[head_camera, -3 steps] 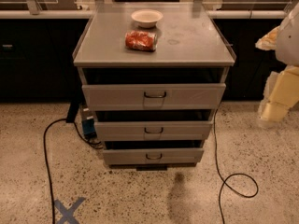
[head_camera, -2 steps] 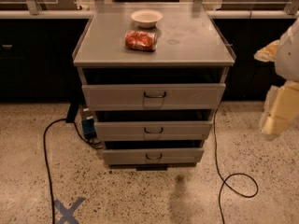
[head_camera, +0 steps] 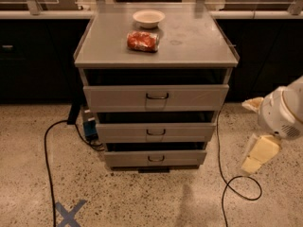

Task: Open bottom drawer

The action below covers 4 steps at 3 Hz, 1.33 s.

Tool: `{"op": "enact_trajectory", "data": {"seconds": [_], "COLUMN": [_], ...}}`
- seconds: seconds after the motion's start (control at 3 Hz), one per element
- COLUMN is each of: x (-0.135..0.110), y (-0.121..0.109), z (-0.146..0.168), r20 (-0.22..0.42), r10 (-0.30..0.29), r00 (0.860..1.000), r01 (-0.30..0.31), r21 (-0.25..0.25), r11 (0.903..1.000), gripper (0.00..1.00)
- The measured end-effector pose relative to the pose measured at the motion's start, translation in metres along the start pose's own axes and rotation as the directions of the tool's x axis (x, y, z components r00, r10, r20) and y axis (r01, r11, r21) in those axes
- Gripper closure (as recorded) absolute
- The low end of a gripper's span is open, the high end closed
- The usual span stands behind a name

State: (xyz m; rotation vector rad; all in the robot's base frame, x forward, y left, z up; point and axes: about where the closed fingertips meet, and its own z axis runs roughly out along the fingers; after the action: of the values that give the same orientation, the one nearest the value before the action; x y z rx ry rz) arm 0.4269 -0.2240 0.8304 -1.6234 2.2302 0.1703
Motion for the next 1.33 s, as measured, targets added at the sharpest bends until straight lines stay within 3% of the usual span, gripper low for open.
{"op": "enact_trajectory", "data": {"seconds": [0.33, 1.0, 1.33], "x": [0.01, 0.02, 0.032], "y": [-0.01, -0.006, 0.002], "z": [0.045, 0.061, 0.111], "r20": [0.045, 0.032, 0.027], "r10": [0.052, 0.062, 0.019], "r00": [0.998, 0.998, 0.999], "r01": [-0.053, -0.062, -0.018], "r21": [0.014, -0.006, -0.053], "r11": [0.9985, 0.9981, 0.9985], "gripper": [0.0, 0.0, 0.0]}}
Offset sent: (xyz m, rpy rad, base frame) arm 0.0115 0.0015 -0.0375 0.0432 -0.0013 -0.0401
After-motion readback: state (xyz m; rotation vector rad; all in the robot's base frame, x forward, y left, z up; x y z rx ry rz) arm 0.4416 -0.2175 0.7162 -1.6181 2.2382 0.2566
